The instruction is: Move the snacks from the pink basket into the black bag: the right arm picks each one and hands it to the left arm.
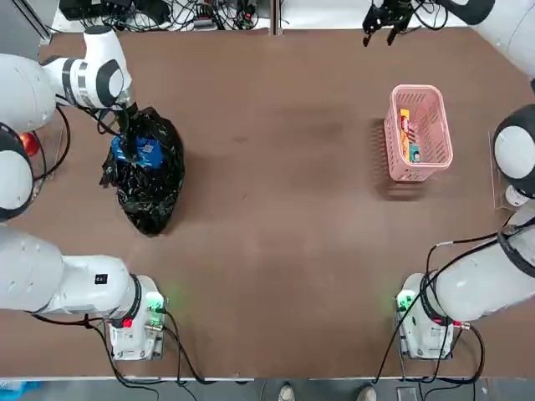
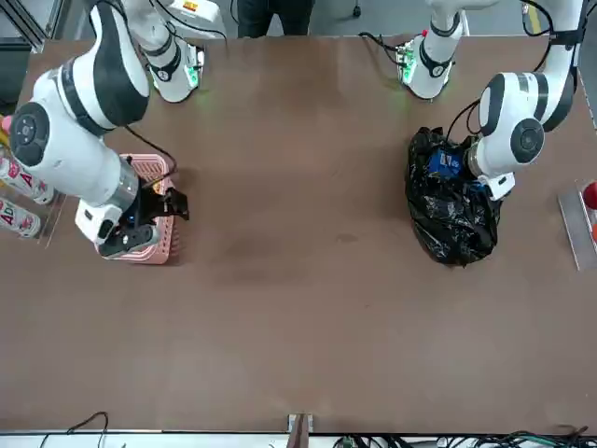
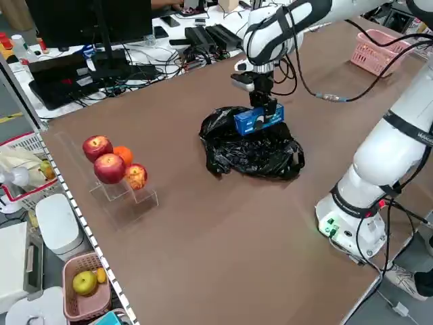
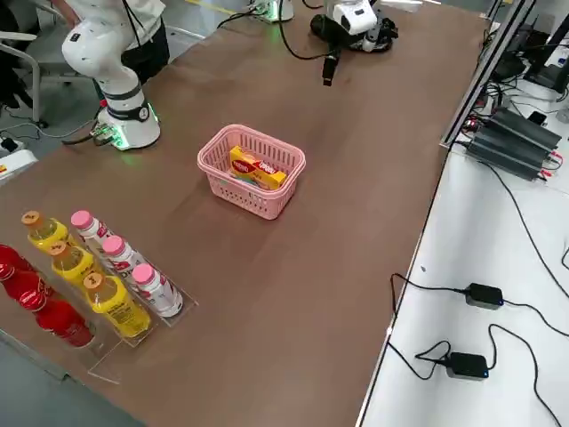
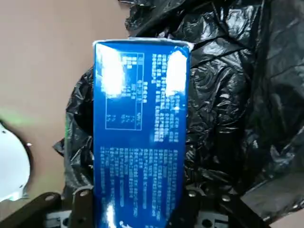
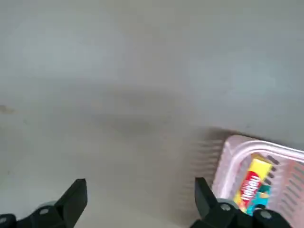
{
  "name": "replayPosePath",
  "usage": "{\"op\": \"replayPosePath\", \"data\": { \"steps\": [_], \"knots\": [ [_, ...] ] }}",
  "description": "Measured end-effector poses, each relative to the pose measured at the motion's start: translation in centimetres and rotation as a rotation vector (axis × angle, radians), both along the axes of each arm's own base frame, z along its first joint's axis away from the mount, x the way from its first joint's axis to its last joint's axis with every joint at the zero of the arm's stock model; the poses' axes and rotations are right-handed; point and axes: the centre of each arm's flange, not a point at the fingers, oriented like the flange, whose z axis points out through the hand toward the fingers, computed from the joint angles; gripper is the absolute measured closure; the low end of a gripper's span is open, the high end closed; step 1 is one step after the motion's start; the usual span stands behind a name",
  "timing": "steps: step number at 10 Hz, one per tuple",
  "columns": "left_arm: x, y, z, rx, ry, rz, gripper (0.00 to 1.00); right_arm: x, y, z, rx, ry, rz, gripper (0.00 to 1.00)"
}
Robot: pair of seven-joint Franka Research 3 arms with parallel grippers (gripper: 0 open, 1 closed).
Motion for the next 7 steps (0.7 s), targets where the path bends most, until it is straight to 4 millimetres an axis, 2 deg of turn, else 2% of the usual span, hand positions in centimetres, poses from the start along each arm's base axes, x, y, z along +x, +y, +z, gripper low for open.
{"op": "replayPosePath", "data": {
  "steps": [2, 4, 5, 7],
  "knots": [
    [0.3, 0.2, 0.0, -0.002, -0.032, 0.004, 0.5, 0.5, -3.3, -0.6, -0.039, 0.005, -0.036, 0.0],
    [0.2, 0.1, -1.1, -0.006, -0.068, 0.0, 0.5, 0.6, -6.4, -1.7, -0.068, 0.027, -0.072, 0.0],
    [0.1, 0.0, -2.0, -0.009, -0.072, -0.003, 0.5, 0.2, -7.4, -2.3, -0.071, 0.037, -0.086, 0.0],
    [-0.4, -0.2, -4.0, -0.013, -0.077, -0.009, 0.5, -1.5, -8.1, -2.5, -0.086, 0.038, -0.088, 0.0]
  ]
}}
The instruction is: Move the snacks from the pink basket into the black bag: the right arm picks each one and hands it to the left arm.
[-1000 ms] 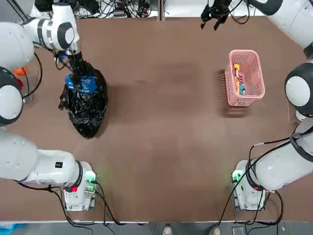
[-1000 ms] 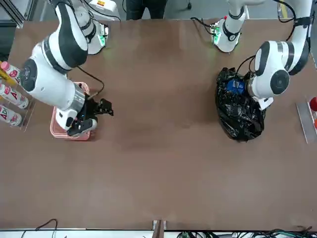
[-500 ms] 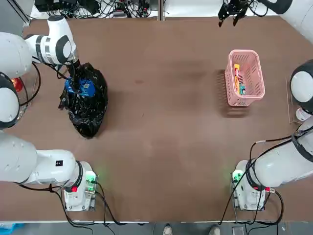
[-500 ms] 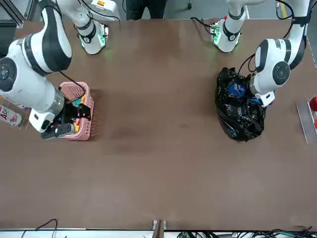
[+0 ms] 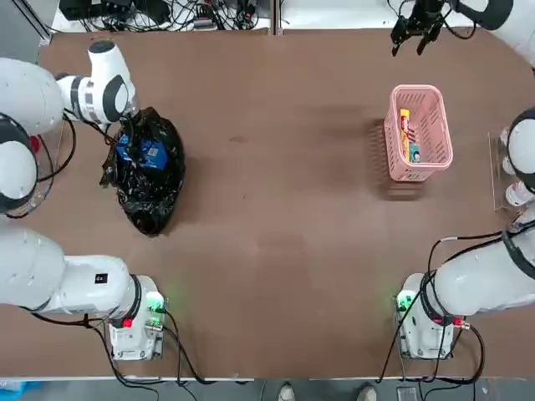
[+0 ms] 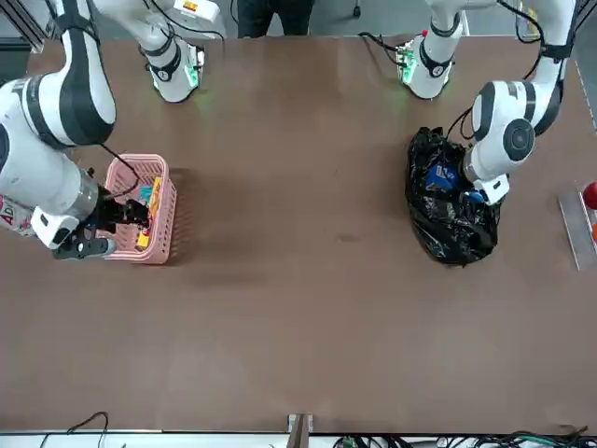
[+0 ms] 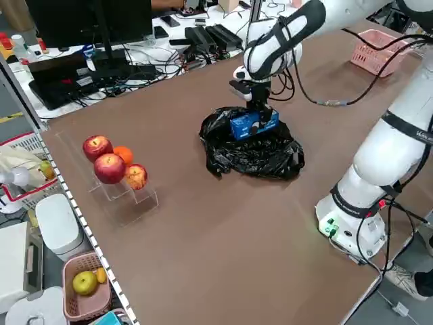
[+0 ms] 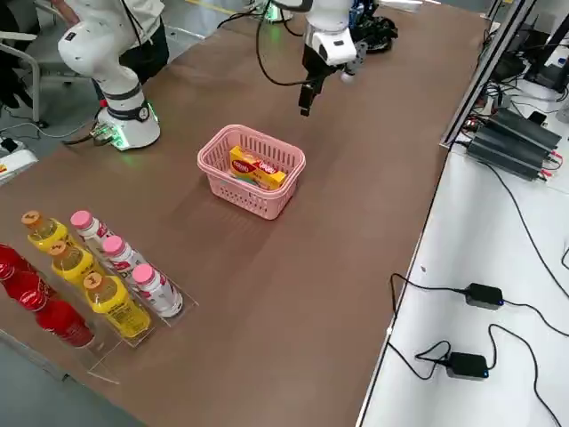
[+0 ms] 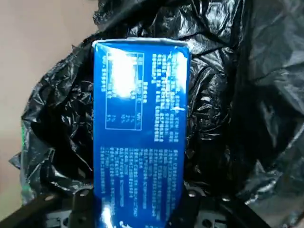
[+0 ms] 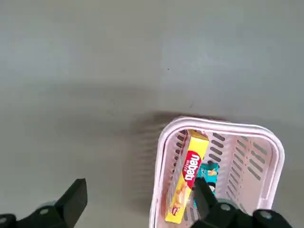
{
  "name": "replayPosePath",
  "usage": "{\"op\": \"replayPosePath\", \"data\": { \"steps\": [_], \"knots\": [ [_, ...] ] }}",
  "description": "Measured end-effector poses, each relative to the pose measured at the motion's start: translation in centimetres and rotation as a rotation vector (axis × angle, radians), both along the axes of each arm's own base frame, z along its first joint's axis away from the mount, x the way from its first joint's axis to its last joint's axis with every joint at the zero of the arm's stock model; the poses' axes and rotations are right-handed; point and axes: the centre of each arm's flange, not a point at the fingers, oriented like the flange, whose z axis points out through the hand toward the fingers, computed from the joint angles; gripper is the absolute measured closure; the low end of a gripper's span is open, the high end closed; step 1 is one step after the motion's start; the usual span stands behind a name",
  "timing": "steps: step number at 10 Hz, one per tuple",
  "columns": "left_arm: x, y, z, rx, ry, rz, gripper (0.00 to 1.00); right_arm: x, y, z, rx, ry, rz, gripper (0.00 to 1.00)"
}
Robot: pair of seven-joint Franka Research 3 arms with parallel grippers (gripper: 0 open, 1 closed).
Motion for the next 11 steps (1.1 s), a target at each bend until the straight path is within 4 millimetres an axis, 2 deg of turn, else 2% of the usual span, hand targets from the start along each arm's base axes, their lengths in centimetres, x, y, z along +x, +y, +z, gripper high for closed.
{"op": "replayPosePath", "data": {
  "steps": [3, 4, 7, 8, 9, 11],
  "knots": [
    [-0.3, -0.5, -1.7, -0.004, 0.002, -0.011, 0.51, -3.2, -1.6, -0.3, -0.007, 0.028, -0.019, 0.0],
    [-0.3, -0.6, -1.7, -0.005, 0.002, -0.013, 0.47, -4.3, -2.0, -0.7, -0.011, 0.037, -0.023, 0.0],
    [0.1, -0.6, -1.1, -0.004, -0.009, -0.01, 0.02, -6.5, -3.7, -3.2, -0.019, 0.02, -0.049, 0.0],
    [0.6, -0.6, 0.0, -0.001, 0.0, -0.009, 0.0, -7.1, -4.3, -4.3, -0.02, 0.018, -0.061, 0.0],
    [1.5, -0.7, 2.2, 0.005, 0.02, -0.008, 0.0, -7.5, -5.1, -5.1, -0.021, 0.022, -0.075, 0.0],
    [3.7, -0.8, 8.5, 0.015, 0.031, -0.008, 0.0, -8.0, -6.7, -6.7, -0.02, 0.013, -0.086, 0.0]
  ]
}}
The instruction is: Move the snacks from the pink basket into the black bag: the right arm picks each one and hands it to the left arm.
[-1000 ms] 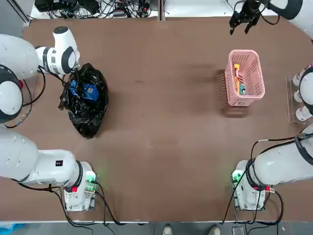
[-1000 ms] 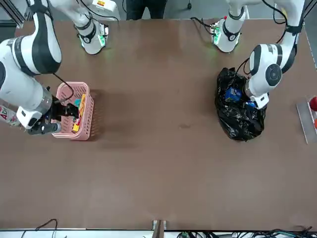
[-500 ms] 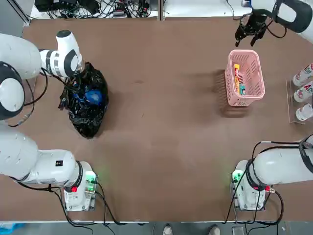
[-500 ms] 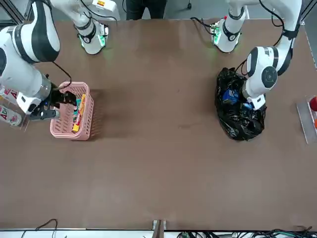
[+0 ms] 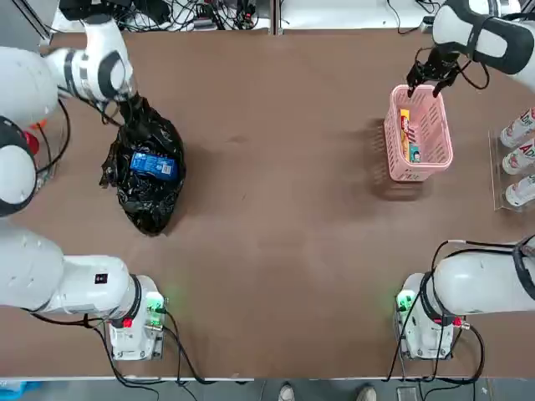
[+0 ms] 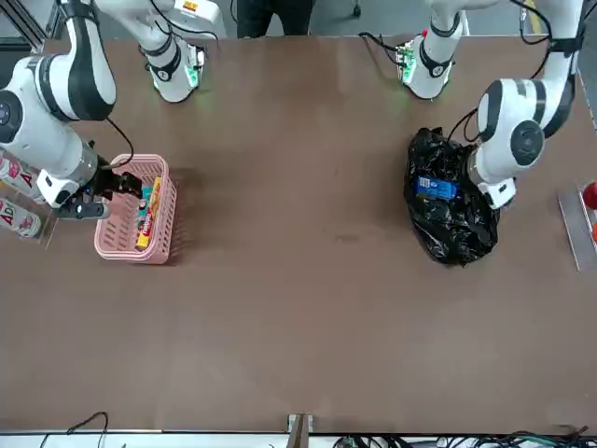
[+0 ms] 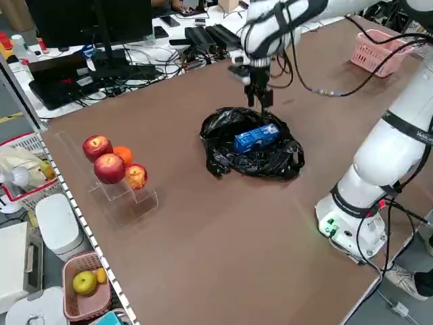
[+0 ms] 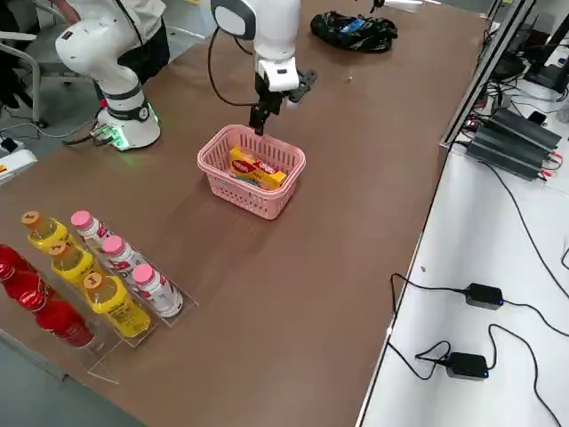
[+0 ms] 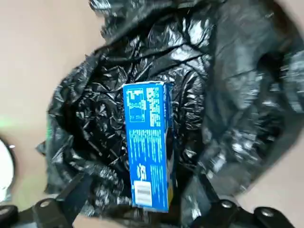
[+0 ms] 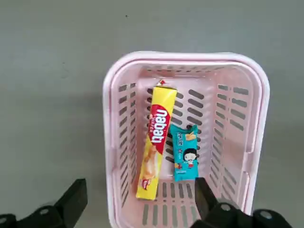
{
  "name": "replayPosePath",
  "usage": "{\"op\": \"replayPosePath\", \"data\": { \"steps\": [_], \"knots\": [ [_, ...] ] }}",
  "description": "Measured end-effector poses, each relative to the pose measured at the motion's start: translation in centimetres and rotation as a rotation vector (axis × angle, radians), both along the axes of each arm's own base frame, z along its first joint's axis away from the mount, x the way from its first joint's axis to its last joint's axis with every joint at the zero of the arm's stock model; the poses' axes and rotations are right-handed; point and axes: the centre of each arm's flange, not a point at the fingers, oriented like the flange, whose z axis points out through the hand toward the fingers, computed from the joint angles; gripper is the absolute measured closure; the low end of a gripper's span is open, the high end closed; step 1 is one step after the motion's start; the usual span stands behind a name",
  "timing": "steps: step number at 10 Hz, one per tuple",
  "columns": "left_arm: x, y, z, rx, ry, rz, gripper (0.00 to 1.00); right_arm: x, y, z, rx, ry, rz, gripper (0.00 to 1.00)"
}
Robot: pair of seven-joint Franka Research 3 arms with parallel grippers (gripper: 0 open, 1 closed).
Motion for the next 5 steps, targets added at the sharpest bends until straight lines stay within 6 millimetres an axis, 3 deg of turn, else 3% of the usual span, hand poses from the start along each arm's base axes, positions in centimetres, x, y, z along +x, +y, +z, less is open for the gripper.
{"op": "replayPosePath", "data": {
  "steps": [2, 5],
  "knots": [
    [1.9, -0.2, 5.8, 0.001, -0.025, -0.01, 0.0, -0.5, -1.0, -1.3, 0.0, -0.009, -0.005, 0.0],
    [3.8, -3.0, 11.0, -0.052, -0.095, -0.074, 0.0, -1.5, -1.2, -3.9, -0.003, -0.023, -0.009, 0.0]
  ]
}}
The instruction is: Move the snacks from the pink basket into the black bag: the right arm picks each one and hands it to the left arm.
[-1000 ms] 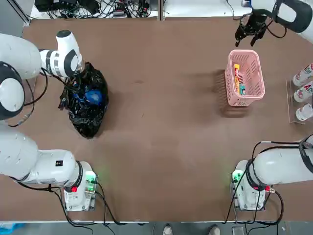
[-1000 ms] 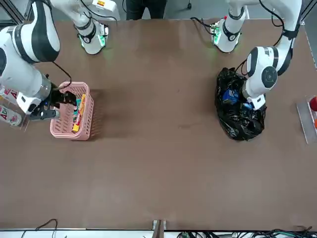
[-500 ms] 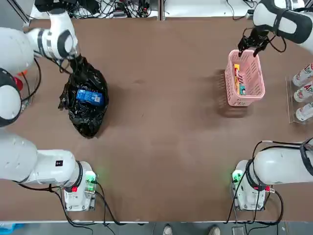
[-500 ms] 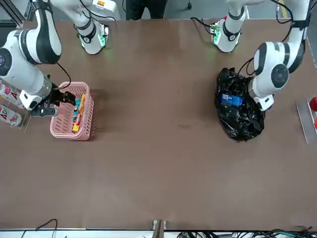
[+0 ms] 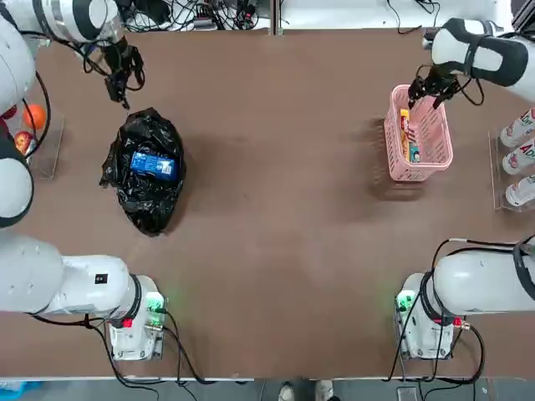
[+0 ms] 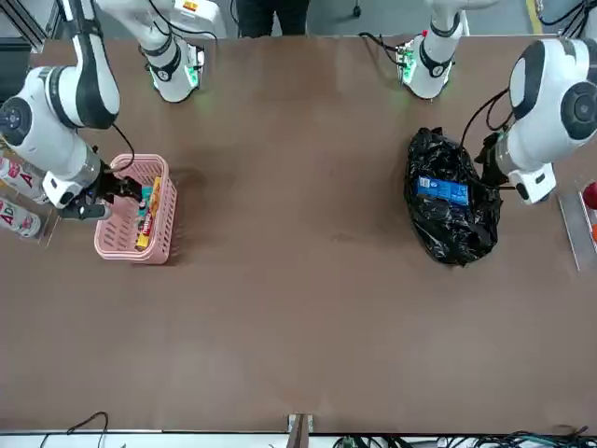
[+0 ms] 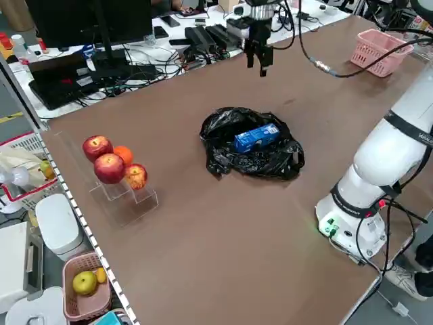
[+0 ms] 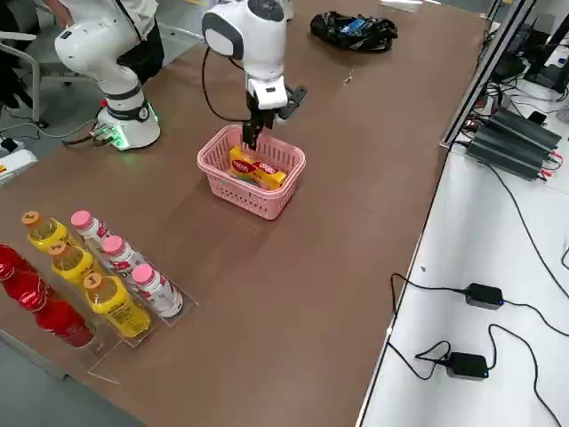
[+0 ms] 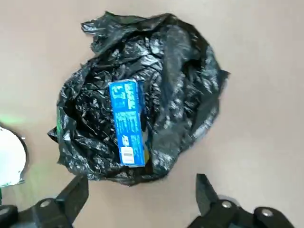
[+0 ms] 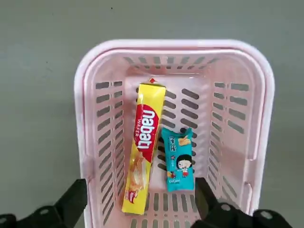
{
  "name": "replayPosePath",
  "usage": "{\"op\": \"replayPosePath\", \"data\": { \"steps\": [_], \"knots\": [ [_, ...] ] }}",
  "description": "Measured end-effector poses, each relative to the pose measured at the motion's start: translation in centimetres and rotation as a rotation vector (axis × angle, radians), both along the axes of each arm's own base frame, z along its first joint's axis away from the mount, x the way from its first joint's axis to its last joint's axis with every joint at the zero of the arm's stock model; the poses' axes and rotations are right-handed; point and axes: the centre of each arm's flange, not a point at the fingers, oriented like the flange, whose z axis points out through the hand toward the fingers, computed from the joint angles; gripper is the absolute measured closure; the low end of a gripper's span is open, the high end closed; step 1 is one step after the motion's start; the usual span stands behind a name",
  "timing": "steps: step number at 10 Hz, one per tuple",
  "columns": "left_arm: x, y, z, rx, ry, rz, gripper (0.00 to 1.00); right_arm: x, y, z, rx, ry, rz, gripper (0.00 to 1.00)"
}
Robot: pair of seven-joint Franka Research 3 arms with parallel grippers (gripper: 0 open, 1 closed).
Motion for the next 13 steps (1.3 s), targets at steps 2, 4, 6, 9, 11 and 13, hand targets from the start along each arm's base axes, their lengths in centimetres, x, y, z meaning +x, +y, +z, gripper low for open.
{"op": "replayPosePath", "data": {
  "steps": [2, 4, 6, 9, 11, 13],
  "knots": [
    [0.8, -2.5, 3.2, -0.017, -0.062, -0.047, 0.0, -0.5, 0.0, -1.0, -0.001, -0.001, -0.001, 0.0],
    [1.2, -2.9, 7.1, -0.028, -0.083, -0.128, 0.0, -1.0, 0.0, -1.9, -0.002, -0.012, 0.006, 0.0],
    [1.1, -2.2, 10.8, -0.048, -0.07, -0.32, 0.0, -1.1, -0.4, -2.2, -0.002, -0.019, 0.008, 0.0],
    [1.3, 0.7, 12.8, -0.092, -0.072, -0.556, 0.0, -1.3, -0.8, -2.7, -0.003, -0.029, 0.01, 0.0],
    [1.2, 0.7, 13.0, -0.131, -0.064, -0.702, 0.0, -1.8, -0.8, -4.2, -0.006, -0.043, 0.011, 0.0],
    [0.9, -0.2, 13.5, -0.169, -0.054, -0.92, 0.0, -2.2, -0.6, -6.2, -0.009, -0.044, 0.014, 0.0]
  ]
}}
